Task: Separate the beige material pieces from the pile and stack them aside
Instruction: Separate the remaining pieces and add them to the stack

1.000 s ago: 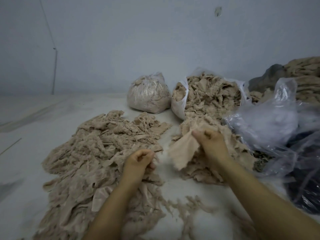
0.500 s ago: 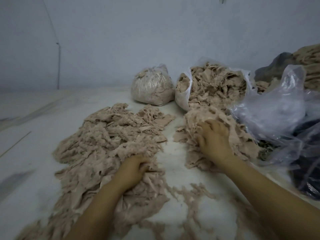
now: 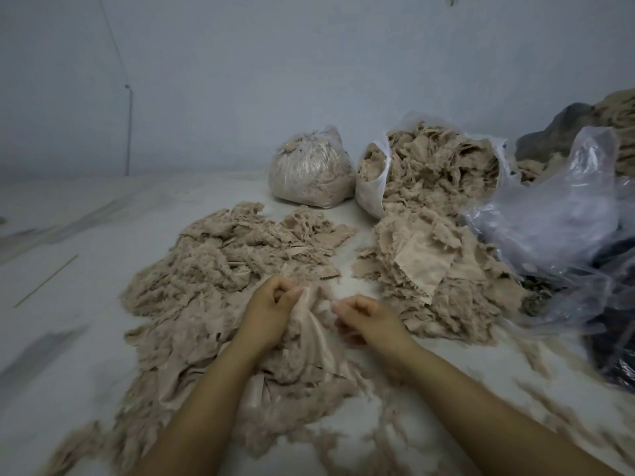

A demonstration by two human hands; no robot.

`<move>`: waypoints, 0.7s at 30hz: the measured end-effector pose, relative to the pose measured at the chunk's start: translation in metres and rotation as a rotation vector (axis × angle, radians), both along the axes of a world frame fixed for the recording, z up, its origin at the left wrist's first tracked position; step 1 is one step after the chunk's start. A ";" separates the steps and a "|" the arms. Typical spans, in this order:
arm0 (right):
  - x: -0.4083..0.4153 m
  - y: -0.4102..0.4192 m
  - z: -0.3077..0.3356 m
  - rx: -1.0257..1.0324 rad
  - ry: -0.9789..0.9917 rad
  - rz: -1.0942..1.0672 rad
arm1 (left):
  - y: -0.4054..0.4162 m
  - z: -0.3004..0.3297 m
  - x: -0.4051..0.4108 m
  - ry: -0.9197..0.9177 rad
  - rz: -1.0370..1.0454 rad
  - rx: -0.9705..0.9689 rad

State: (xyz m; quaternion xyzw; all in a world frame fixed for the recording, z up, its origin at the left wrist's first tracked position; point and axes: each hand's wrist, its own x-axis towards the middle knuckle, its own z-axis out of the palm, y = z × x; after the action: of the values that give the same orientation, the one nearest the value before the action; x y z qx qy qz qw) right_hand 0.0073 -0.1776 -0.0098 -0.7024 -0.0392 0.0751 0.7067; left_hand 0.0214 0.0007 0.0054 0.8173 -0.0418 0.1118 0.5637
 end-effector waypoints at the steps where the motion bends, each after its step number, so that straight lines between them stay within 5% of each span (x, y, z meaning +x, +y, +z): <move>1: -0.004 0.004 -0.002 -0.054 0.025 0.062 | -0.004 0.001 0.001 -0.005 0.002 -0.032; 5: -0.012 0.018 -0.003 -0.149 -0.082 0.060 | -0.009 0.002 0.004 -0.065 0.039 0.042; 9: -0.011 0.004 0.006 0.095 -0.043 -0.035 | 0.020 0.000 0.007 -0.006 0.352 0.340; 11: -0.013 0.001 0.010 0.133 -0.017 0.004 | 0.018 0.004 0.004 -0.129 0.293 0.460; 13: -0.016 0.005 0.014 0.127 -0.043 0.012 | 0.004 0.008 0.000 -0.201 0.041 0.372; 16: -0.019 0.010 0.020 0.195 -0.086 -0.127 | -0.013 0.004 -0.013 0.038 -0.332 0.214; 21: -0.026 -0.001 0.019 0.219 -0.034 -0.183 | 0.000 -0.002 -0.020 0.095 -0.405 -0.082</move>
State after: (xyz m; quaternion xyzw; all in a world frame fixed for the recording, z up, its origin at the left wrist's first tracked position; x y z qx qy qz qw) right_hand -0.0185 -0.1784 0.0094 -0.6230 0.0050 -0.0061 0.7821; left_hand 0.0015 0.0008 0.0029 0.7728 -0.1740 -0.0408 0.6090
